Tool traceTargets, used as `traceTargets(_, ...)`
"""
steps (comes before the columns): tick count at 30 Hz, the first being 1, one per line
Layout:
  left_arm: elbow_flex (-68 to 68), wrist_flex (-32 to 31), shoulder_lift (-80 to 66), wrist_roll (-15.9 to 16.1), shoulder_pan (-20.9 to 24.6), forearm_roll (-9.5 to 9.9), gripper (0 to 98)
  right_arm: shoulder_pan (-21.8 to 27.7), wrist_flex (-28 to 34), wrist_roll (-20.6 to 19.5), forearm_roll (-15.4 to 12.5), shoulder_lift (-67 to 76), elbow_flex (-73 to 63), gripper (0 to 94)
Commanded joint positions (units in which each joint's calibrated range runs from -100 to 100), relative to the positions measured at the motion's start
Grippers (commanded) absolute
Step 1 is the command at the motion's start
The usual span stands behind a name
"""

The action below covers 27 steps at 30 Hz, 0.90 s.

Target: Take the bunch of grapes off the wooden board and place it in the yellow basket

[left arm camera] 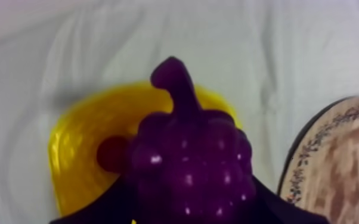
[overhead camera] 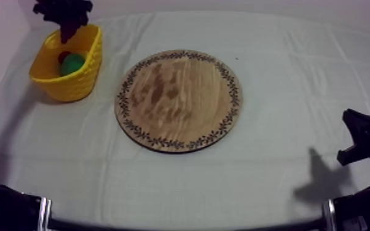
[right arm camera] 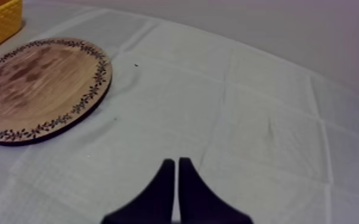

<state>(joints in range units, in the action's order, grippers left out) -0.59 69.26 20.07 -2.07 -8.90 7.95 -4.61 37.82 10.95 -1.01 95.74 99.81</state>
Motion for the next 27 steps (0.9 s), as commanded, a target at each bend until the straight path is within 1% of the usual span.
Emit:
traceTargets(1, 1.34, -0.20, 0.96, -1.12, 0.15, 0.35, 30.9, 0.02, 0.00, 0.01, 0.01, 0.01, -0.03, 0.4)
traceTargets(5, 2.42, -1.52, 2.59, -2.30, 0.79, 0.89, 30.6, 0.02, 0.00, 0.02, 0.01, 0.01, -0.03, 0.4)
traceTargets(12, 2.80, -3.16, 4.29, -2.75, 1.78, 1.50, 30.3, 0.02, 0.00, 0.02, 0.01, 0.01, -0.03, 0.4)
traceTargets(14, 2.69, -3.25, 4.57, -2.77, 1.94, 1.67, 31.2, 0.02, 0.00, 0.02, 0.01, 0.01, -0.03, 0.4)
traceTargets(15, 2.67, -3.28, 4.66, -2.82, 2.00, 1.78, 33.3, 0.02, 0.00, 0.02, 0.01, 0.01, -0.03, 0.4)
traceTargets(16, 2.61, -3.25, 4.75, -3.04, 2.06, 1.93, 38.4, 0.02, 0.00, 0.02, 0.01, 0.01, -0.03, 0.4)
traceTargets(19, 2.64, -3.01, 4.82, -3.63, 2.07, 2.56, 66.0, 0.02, 0.00, 0.02, 0.01, 0.01, -0.03, 0.4)
traceTargets(21, 2.68, -2.89, 4.69, -3.81, 1.91, 2.94, 77.5, 0.02, 0.00, 0.02, 0.01, 0.01, -0.03, 0.4)
traceTargets(24, 2.50, -2.81, 4.41, -4.05, 1.72, 3.19, 85.2, 0.02, 0.00, 0.02, 0.01, 0.01, -0.03, 0.4)
traceTargets(27, 2.34, -3.05, 3.96, -4.12, 1.76, 3.10, 86.8, 0.02, 0.00, 0.02, 0.01, 0.01, -0.03, 0.4)
